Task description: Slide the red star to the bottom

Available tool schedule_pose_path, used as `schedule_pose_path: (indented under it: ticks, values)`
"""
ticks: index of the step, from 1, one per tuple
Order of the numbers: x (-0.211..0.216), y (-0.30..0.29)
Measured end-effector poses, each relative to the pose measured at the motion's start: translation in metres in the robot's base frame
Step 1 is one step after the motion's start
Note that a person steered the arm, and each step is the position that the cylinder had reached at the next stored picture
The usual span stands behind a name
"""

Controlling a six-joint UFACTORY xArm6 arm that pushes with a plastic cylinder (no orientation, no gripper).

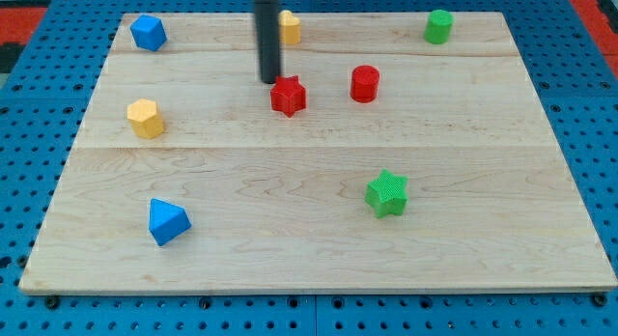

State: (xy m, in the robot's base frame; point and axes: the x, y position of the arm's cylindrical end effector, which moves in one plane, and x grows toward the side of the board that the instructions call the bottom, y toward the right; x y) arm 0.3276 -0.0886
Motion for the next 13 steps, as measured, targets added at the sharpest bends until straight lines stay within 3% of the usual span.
schedule_pose_path:
  ticks: [1,2,3,4,5,6,7,8,9,12,13]
  values:
    - [0.014,0.039]
    - [0.074,-0.01]
    - [0.147,0.005]
    - [0.194,0.065]
    - [0.193,0.165]
    - [0.176,0.22]
    - [0.195,0.217]
    - [0.219,0.273]
    - [0.198,0.307]
    - [0.089,0.242]
    - [0.099,0.188]
